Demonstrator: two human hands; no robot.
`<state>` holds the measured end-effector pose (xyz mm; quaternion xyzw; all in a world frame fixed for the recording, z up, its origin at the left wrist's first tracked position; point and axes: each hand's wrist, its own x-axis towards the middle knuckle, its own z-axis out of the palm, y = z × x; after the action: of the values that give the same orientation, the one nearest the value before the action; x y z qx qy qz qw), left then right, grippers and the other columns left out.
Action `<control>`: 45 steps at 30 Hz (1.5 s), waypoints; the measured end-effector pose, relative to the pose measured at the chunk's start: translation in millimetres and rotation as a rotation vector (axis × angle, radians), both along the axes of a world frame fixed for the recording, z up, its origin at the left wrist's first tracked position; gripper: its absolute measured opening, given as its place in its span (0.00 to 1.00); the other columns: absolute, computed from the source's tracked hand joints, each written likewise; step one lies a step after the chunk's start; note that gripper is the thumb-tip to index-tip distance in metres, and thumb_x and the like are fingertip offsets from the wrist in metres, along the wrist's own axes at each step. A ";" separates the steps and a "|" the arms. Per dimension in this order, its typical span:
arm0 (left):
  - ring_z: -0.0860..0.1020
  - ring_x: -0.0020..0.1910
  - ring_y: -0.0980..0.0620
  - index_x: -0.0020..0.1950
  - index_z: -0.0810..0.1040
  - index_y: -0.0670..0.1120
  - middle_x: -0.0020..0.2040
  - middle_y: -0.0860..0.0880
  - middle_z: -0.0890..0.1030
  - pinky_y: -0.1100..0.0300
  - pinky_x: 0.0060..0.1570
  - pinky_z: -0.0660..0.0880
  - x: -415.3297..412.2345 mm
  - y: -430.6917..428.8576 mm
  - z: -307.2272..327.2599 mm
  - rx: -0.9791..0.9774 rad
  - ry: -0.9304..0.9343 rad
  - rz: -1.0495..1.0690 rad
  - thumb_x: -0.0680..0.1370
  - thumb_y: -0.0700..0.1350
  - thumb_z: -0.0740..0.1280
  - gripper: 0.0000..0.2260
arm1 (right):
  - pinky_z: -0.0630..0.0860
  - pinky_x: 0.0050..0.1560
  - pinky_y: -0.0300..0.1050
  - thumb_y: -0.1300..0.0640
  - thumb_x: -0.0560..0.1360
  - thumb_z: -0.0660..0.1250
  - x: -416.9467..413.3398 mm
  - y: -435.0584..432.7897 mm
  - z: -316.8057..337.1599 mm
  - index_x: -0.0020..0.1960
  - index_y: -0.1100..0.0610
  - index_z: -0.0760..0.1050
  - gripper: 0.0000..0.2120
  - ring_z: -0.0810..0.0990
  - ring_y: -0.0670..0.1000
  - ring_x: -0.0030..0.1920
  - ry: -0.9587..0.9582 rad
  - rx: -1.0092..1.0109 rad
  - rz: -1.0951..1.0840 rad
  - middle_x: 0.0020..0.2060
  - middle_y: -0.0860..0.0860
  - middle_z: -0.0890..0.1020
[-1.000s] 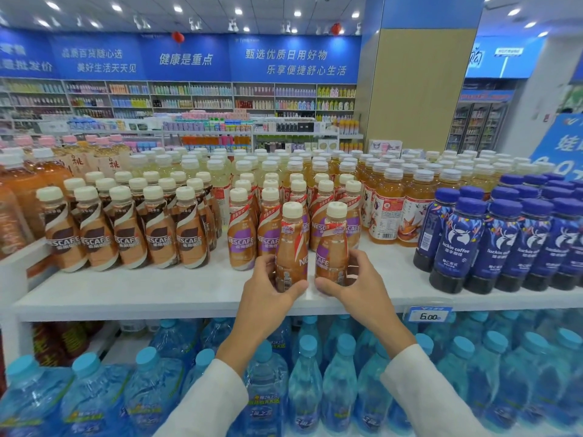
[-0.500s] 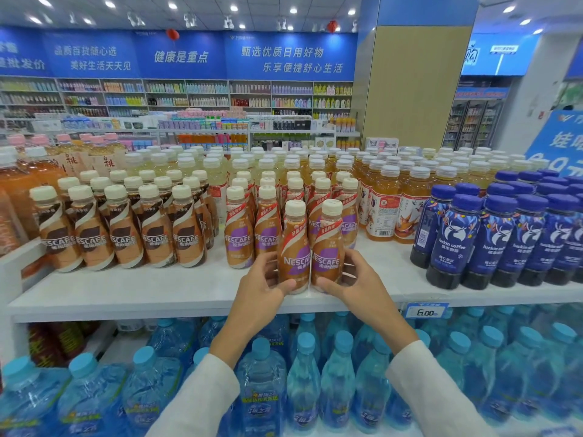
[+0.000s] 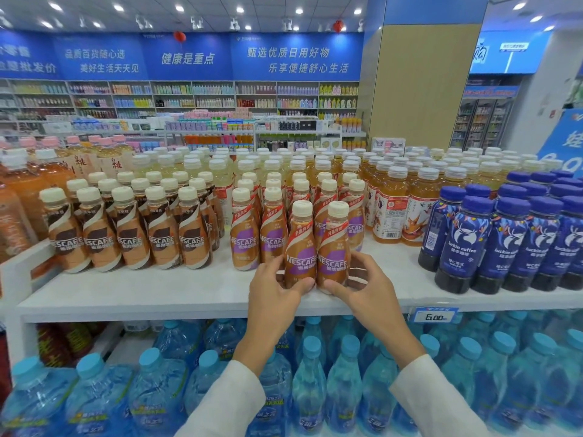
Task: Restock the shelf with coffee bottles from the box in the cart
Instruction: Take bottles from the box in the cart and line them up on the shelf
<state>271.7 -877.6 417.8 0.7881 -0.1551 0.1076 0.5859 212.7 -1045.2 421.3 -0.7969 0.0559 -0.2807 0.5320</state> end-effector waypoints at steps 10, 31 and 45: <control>0.78 0.55 0.51 0.60 0.72 0.50 0.57 0.51 0.75 0.52 0.59 0.77 0.1 -32.0 0.9 0.011 -0.089 0.208 0.74 0.47 0.76 0.18 | 0.72 0.45 0.28 0.54 0.69 0.80 24.1 -7.7 11.5 0.60 0.47 0.71 0.25 0.79 0.41 0.49 0.070 -0.018 -0.036 0.51 0.41 0.79; 0.76 0.58 0.50 0.61 0.73 0.48 0.61 0.49 0.76 0.60 0.55 0.70 15.5 -53.0 8.2 0.067 -0.009 0.312 0.79 0.50 0.71 0.14 | 0.73 0.55 0.37 0.53 0.72 0.78 55.4 -21.3 14.3 0.70 0.55 0.71 0.30 0.77 0.44 0.55 0.142 -0.053 -0.033 0.63 0.50 0.80; 0.77 0.57 0.48 0.59 0.74 0.47 0.60 0.48 0.77 0.54 0.56 0.76 16.7 -55.0 5.2 0.068 -0.039 0.347 0.79 0.50 0.72 0.14 | 0.67 0.44 0.24 0.52 0.74 0.76 57.4 -20.8 12.4 0.70 0.51 0.71 0.27 0.76 0.41 0.52 0.159 -0.086 -0.037 0.63 0.47 0.80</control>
<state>288.4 -932.6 422.9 0.8203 -0.0316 0.2170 0.5283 270.1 -1066.0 433.6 -0.8377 0.1003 -0.2285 0.4858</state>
